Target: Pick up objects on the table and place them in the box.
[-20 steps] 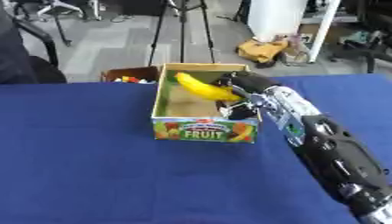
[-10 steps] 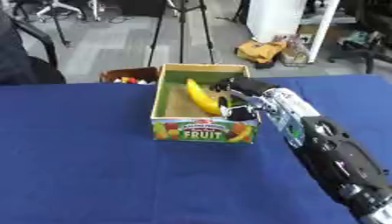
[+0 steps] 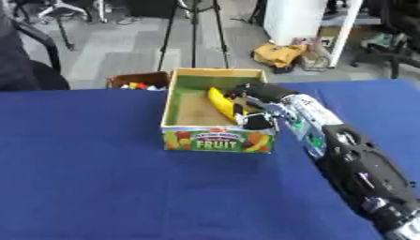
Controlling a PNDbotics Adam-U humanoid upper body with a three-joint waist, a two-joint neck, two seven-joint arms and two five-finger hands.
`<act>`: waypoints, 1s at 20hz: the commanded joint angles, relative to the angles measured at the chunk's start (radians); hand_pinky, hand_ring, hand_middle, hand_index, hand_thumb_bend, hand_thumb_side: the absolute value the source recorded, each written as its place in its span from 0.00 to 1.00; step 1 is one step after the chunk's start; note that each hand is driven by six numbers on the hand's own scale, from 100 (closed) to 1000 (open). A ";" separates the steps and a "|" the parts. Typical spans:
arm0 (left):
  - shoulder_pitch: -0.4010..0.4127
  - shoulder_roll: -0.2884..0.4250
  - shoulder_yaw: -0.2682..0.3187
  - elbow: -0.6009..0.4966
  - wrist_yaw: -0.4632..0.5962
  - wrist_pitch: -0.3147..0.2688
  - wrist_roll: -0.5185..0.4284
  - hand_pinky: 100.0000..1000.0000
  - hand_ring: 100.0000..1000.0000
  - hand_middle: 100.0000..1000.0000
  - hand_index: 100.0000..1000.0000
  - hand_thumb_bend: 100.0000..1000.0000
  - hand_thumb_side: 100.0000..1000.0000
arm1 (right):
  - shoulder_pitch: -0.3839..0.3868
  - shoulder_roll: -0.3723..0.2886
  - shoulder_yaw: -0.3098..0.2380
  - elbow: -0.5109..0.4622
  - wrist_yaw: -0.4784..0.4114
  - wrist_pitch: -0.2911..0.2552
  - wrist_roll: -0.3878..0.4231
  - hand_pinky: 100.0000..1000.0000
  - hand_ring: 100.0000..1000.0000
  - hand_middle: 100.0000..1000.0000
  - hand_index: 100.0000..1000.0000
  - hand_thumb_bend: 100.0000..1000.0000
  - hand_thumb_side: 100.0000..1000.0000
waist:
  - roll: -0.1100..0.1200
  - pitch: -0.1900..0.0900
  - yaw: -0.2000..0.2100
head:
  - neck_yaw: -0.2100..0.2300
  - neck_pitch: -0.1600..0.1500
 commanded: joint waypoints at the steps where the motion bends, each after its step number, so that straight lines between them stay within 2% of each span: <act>1: -0.012 0.016 0.004 -0.012 0.001 -0.001 -0.003 0.39 0.48 0.74 0.63 0.66 0.79 | 0.031 -0.002 0.027 -0.004 -0.010 -0.003 -0.007 0.65 0.96 0.79 0.90 0.00 0.20 | 0.006 -0.012 -0.008 | -0.003 -0.008; 2: -0.012 0.016 0.004 -0.011 0.000 -0.001 -0.003 0.39 0.48 0.74 0.63 0.66 0.79 | 0.030 -0.003 0.026 -0.016 -0.020 -0.002 -0.011 0.64 0.96 0.79 0.90 0.00 0.14 | 0.005 -0.016 -0.013 | -0.003 -0.007; 6: -0.011 0.016 0.004 -0.005 -0.004 0.000 -0.005 0.39 0.48 0.74 0.63 0.66 0.79 | 0.028 -0.004 0.023 -0.056 -0.061 0.004 -0.024 0.63 0.95 0.78 0.89 0.00 0.11 | -0.002 -0.035 -0.032 | -0.001 -0.005; 14: -0.005 0.016 0.002 0.017 -0.008 -0.004 -0.002 0.39 0.48 0.74 0.63 0.66 0.79 | 0.008 0.013 0.024 -0.093 -0.149 0.017 -0.032 0.60 0.95 0.77 0.88 0.00 0.13 | -0.018 -0.087 -0.065 | 0.001 0.010; 20: 0.005 0.018 0.004 0.026 -0.010 -0.007 0.003 0.39 0.48 0.74 0.63 0.66 0.79 | -0.012 0.033 0.035 -0.123 -0.195 0.019 -0.031 0.59 0.95 0.77 0.87 0.00 0.17 | -0.020 -0.112 -0.086 | 0.013 0.025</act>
